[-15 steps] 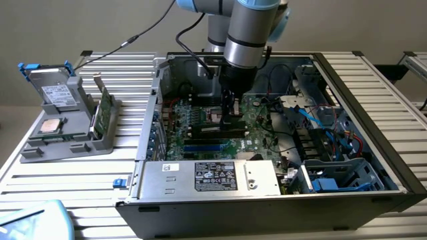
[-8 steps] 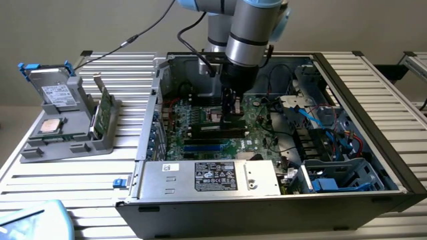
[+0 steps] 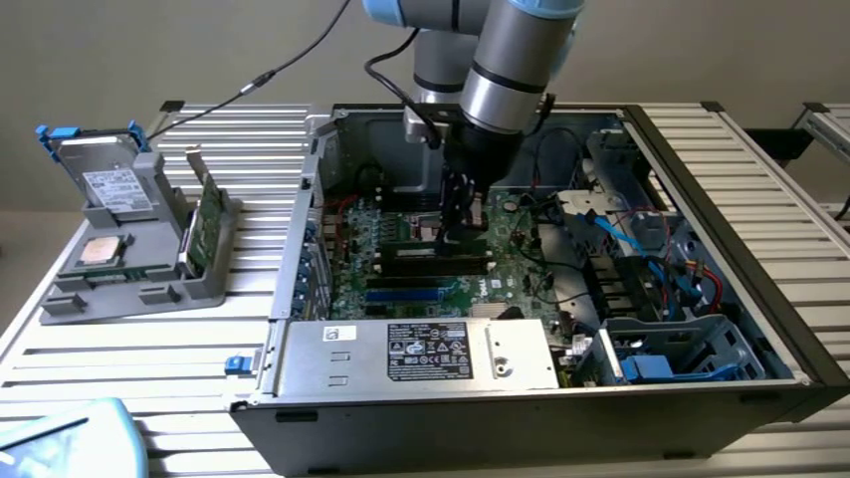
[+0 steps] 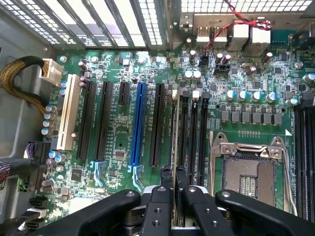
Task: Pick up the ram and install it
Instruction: 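Insert the ram into the slot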
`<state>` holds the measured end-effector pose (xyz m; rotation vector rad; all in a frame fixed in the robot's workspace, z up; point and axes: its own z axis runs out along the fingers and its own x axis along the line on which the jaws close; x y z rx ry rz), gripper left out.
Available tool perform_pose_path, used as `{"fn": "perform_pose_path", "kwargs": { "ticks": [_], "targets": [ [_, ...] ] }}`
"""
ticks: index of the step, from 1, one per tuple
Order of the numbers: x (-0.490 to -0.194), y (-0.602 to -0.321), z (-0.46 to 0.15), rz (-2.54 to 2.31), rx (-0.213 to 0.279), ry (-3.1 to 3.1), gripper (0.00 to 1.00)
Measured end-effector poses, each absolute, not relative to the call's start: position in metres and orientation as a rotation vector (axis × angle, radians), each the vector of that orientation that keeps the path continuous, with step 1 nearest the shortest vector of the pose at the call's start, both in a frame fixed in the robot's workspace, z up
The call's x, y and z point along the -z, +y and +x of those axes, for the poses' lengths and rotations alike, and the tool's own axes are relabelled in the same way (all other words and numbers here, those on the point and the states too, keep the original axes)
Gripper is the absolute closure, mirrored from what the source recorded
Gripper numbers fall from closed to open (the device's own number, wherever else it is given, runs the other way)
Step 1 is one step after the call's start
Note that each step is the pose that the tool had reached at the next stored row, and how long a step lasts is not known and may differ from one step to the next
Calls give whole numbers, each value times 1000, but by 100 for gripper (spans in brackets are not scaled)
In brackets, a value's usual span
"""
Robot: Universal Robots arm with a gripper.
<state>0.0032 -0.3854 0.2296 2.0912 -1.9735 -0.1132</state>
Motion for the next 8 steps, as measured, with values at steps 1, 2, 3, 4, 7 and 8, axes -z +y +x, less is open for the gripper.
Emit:
{"fn": "perform_pose_path", "kwargs": {
  "ticks": [1, 2, 3, 4, 7, 8],
  "targets": [
    [-230, -385, 5, 2091, 114, -1973, 86],
    [-229, -385, 7, 2091, 115, -1973, 86],
    [-229, -385, 9, 2091, 115, -1972, 86],
    [-229, -386, 9, 2090, 115, -1972, 86],
    [-227, -386, 10, 2090, 117, -1972, 86],
    [-226, -386, 10, 2090, 117, -1971, 86]
  ]
}}
